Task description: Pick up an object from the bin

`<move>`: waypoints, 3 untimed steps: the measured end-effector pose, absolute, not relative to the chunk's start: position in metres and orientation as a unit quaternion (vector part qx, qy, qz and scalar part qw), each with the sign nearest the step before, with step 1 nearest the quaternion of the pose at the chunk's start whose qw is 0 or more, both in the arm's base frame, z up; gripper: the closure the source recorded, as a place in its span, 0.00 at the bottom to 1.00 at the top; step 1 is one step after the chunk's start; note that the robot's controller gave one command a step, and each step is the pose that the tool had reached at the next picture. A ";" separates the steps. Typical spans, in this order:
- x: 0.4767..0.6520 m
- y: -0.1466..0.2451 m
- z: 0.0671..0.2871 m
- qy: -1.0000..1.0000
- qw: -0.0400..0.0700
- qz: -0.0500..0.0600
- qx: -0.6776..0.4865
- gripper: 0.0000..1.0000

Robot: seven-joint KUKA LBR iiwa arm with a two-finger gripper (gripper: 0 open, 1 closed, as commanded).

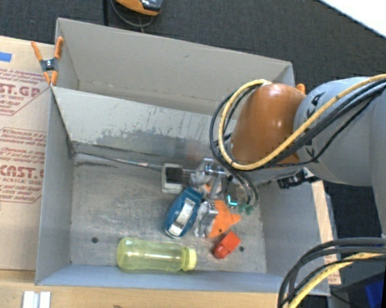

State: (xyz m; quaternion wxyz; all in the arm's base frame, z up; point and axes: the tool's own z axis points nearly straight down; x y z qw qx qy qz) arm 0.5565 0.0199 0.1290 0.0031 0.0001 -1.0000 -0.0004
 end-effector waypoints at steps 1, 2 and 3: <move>0.558 0.020 0.133 -1.000 0.000 0.000 0.000 0.00; 0.558 0.020 0.133 -1.000 0.000 -0.001 0.001 0.00; 0.561 0.023 0.109 -0.995 -0.002 0.001 0.099 0.00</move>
Offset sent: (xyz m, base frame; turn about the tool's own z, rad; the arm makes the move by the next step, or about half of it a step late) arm 0.0060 0.0000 -0.0590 -0.4044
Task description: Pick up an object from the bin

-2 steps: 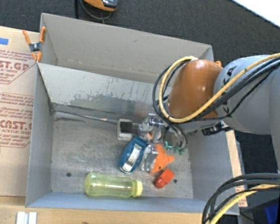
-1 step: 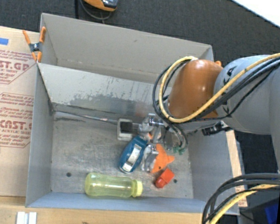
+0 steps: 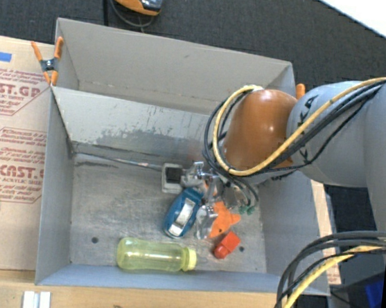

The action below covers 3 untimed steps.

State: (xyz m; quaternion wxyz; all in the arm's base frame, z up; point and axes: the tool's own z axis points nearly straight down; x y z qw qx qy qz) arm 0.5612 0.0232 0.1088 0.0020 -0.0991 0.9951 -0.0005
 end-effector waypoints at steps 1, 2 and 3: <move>0.577 0.037 0.087 0.980 0.005 -0.002 -0.200 1.00; 0.577 0.037 0.087 0.980 0.006 -0.002 -0.200 1.00; 0.566 0.044 0.201 0.983 -0.001 0.000 -0.185 1.00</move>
Offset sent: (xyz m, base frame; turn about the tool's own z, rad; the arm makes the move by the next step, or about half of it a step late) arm 0.0000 0.0000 0.0000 0.0000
